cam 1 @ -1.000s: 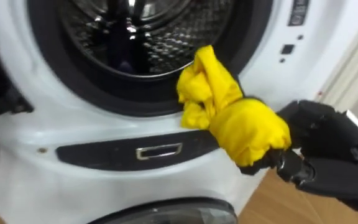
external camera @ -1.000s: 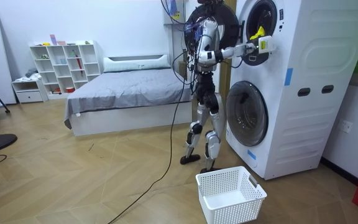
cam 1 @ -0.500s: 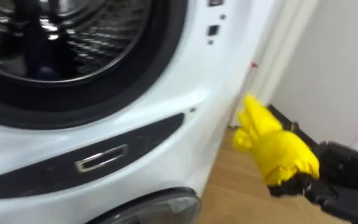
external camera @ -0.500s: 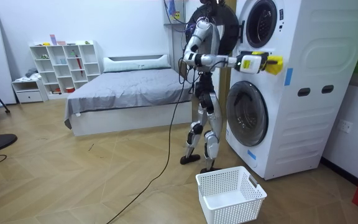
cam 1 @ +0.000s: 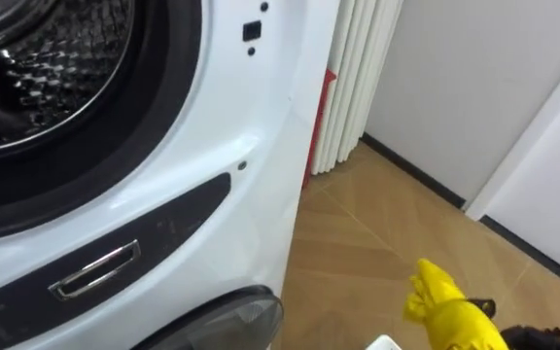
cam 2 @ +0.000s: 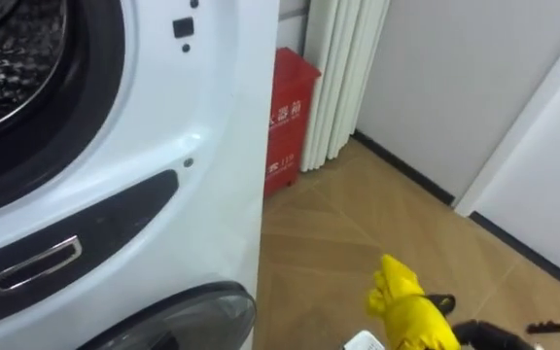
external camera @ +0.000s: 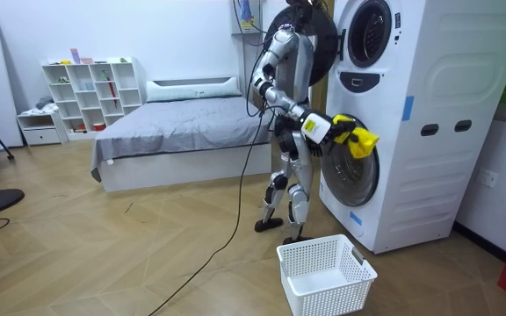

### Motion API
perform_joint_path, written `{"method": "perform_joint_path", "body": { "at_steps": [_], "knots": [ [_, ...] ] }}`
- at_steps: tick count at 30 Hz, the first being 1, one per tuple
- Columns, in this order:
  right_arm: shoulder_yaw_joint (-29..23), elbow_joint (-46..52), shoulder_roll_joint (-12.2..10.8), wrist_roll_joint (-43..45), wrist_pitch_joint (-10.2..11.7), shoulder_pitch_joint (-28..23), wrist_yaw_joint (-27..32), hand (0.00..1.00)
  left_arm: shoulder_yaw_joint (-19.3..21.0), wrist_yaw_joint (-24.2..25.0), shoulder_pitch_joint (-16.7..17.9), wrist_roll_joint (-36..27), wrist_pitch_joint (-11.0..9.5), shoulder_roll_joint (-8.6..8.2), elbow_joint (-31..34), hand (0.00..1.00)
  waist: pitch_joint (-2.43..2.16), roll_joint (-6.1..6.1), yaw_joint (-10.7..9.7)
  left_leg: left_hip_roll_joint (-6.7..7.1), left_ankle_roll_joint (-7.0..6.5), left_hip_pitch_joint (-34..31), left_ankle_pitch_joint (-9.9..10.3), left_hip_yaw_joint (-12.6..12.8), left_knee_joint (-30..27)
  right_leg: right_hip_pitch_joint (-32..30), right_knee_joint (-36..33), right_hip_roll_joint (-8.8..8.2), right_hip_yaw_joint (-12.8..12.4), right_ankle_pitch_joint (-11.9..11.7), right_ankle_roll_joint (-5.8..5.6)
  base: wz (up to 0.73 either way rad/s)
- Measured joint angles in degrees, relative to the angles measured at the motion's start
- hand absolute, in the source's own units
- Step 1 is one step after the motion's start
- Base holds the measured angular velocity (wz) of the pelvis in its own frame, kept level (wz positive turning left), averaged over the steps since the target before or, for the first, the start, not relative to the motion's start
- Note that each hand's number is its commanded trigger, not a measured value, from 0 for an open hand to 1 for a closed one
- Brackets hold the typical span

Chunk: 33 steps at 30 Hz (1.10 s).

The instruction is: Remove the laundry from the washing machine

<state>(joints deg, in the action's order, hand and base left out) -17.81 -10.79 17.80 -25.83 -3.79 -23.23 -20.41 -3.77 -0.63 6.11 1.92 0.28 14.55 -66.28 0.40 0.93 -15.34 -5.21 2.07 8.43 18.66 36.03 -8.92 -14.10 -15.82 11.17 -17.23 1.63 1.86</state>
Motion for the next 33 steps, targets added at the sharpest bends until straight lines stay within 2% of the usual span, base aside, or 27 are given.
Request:
{"method": "perform_joint_path", "body": {
  "at_steps": [1,2,5,7,10,11,14,18,20,23,26,28,33],
  "knots": [
    [0.4,-2.4,0.0,-0.06,0.12,1.45,1.58,1.0,-0.94,-0.04,-0.25,-0.36,-0.02,-0.01,-0.19,0.0,0.04,0.35,-0.09,0.03,0.0,-0.24,0.0,-0.01,-0.12,-0.23,-0.1,-0.07,0.05,0.0,0.0,0.0],
    [0.5,-4.73,0.0,-0.06,0.14,2.82,3.24,1.0,-1.66,-0.05,-0.29,-1.37,-0.15,-0.24,-0.2,0.0,-0.3,0.9,-0.06,0.1,-0.01,-0.88,0.0,-0.09,-0.22,-0.89,-0.28,-0.13,-0.01,0.0,0.0,0.0],
    [0.55,-8.65,0.01,-0.04,0.14,5.26,6.88,1.0,-2.34,-0.06,0.03,-2.75,-0.28,-0.84,-0.16,0.0,-0.29,2.23,-0.32,0.2,-0.01,-1.86,0.0,-0.08,-0.48,-2.04,-0.78,-0.16,-0.01,0.03,-0.01,0.0],
    [0.55,-10.02,0.05,-0.02,0.15,6.72,8.64,1.0,-3.26,-0.12,0.27,-3.75,-0.28,-0.79,-0.15,0.0,-0.06,2.85,-0.36,0.22,-0.02,-2.41,0.0,-0.06,-0.68,-2.53,-0.95,-0.18,-0.03,0.03,0.0,0.0],
    [0.57,-13.95,0.24,0.8,1.32,9.49,11.17,1.0,-3.26,0.11,0.85,-3.48,-0.26,-1.0,-0.11,0.0,-0.32,4.61,-0.26,0.18,-0.02,-3.5,-0.01,-0.18,-0.94,-3.45,-0.93,-0.25,0.0,0.0,0.03,0.01],
    [0.57,-15.93,0.24,0.92,1.77,10.51,12.52,1.0,-3.26,0.11,1.06,-3.61,-0.37,-1.01,-0.07,0.0,-0.31,5.53,0.05,0.13,-0.03,-3.83,-0.01,-0.4,-0.98,-3.66,-0.92,-0.31,0.13,0.0,0.04,0.04],
    [0.89,-19.62,0.23,0.86,2.54,11.96,15.69,1.0,-3.21,0.06,1.39,-4.12,-0.38,-0.99,0.4,0.0,-0.41,7.14,0.32,0.29,-0.16,-4.42,-0.13,-1.15,-1.03,-4.37,-1.39,-0.73,0.77,0.32,0.15,0.1],
    [1.19,-22.02,-0.25,-0.81,3.03,12.08,17.81,1.0,-3.22,0.2,2.26,-4.23,-0.6,-1.03,2.47,0.0,-0.51,7.73,1.41,0.94,-0.65,-5.74,-0.47,-3.04,-1.48,-5.71,-2.76,-1.63,1.87,1.06,0.02,0.18],
    [1.24,-23.15,-0.26,-0.86,3.69,12.71,18.93,1.0,-3.37,0.31,2.57,-4.81,-0.66,-1.17,3.27,0.0,-0.86,8.45,1.39,1.28,-0.98,-6.75,-0.66,-3.97,-1.78,-6.35,-2.82,-2.11,2.62,1.21,-0.2,0.23],
    [2.18,-23.47,-0.28,-0.8,4.66,13.46,21.05,1.0,-4.44,0.37,3.64,-5.8,-0.8,-1.42,4.84,0.0,-0.65,9.56,1.49,1.92,-1.48,-7.87,-0.93,-5.04,-1.31,-7.41,-3.52,-2.93,3.36,1.3,-0.39,0.18],
    [4.14,-23.47,-1.2,-0.67,5.71,14.0,21.88,1.0,-4.29,0.96,4.49,-6.35,-1.17,-1.34,5.31,0.0,-0.7,10.39,1.85,2.31,-1.56,-8.31,-0.98,-5.16,-1.24,-8.46,-4.86,-3.16,3.39,1.72,-0.54,0.04],
    [5.25,-23.47,-2.11,-0.81,6.37,14.34,22.3,1.0,-4.25,1.25,4.83,-6.78,-1.43,-1.26,6.14,0.0,-0.7,10.53,1.86,2.52,-1.73,-8.85,-1.09,-5.49,-1.29,-9.16,-5.35,-3.41,3.6,1.93,-0.52,0.09],
    [6.0,-24.31,-2.18,-0.82,7.97,14.42,22.33,1.0,-4.41,2.28,4.82,-6.77,-3.14,-1.89,6.81,0.0,-0.63,10.71,2.13,3.03,-2.01,-9.66,-1.43,-6.35,-1.46,-9.97,-5.81,-4.14,4.36,2.26,-0.68,0.1]
  ]
}}
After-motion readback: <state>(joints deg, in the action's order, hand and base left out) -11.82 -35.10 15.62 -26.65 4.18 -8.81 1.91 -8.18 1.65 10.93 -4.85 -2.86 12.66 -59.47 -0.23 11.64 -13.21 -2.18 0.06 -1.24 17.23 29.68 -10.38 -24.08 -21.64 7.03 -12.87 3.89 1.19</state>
